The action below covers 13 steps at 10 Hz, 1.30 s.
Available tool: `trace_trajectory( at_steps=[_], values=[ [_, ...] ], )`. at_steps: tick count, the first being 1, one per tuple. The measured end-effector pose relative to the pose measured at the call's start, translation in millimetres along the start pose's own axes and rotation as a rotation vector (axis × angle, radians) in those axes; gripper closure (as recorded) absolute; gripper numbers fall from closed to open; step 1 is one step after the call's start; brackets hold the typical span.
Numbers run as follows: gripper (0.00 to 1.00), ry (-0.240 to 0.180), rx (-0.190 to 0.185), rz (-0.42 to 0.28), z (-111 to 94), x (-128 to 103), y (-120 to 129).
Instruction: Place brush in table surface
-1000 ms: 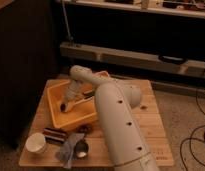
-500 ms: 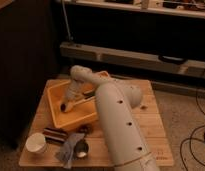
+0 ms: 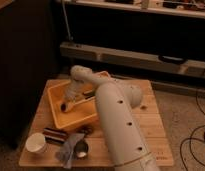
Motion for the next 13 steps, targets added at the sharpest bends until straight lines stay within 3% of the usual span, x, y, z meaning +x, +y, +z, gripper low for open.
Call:
trace_trajectory(
  at_steps=[4,8,10,13],
  values=[
    [0.9,0.001,-0.003,0.0,-2,-2,1],
    [0.9,0.001,-0.002,0.0,-45,-34,0],
    [0.9,0.001,-0.002,0.001,-47,-35,0],
    [0.9,0.0,-0.001,-0.001,-69,-52,-1]
  ],
)
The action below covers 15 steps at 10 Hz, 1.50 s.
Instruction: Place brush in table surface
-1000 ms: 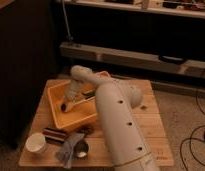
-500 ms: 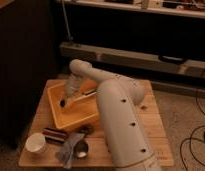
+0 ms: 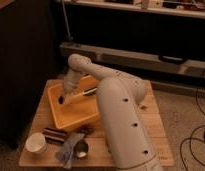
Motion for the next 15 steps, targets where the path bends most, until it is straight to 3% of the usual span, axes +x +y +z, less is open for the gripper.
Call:
trace_trajectory(
  at_steps=[1,2,6,9,11,14,15],
  values=[
    [0.9,-0.001,0.001,-0.001,-3,-3,0],
    [0.9,0.001,-0.005,0.002,6,4,2],
    [0.9,0.013,0.008,0.002,58,49,14],
    [0.9,0.036,0.031,-0.017,61,55,23],
    [0.9,0.058,0.039,-0.033,45,48,28],
    [0.9,0.081,0.054,-0.053,-7,11,29],
    [0.9,0.092,0.061,-0.054,-35,-1,31]
  ],
)
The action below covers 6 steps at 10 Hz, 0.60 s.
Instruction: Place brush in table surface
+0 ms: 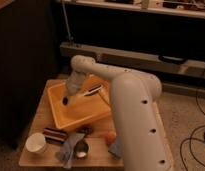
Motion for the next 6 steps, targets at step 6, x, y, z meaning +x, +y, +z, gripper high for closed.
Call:
trace_trajectory(
  at_steps=[6],
  values=[
    [0.9,-0.031,0.043,0.03,-85,-6,59]
  ],
)
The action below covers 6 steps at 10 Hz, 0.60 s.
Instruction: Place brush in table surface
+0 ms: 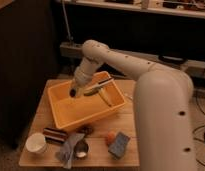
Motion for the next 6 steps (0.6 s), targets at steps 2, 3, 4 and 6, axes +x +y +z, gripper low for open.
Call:
trace_trajectory(
  at_steps=[2,3,4,6],
  values=[
    [0.9,-0.013,0.032,0.029,-10,9,36],
    [0.9,-0.013,0.047,0.048,-15,13,53],
    [0.9,-0.012,0.07,0.093,-20,22,75],
    [0.9,-0.002,0.109,0.168,-29,40,107]
  ],
)
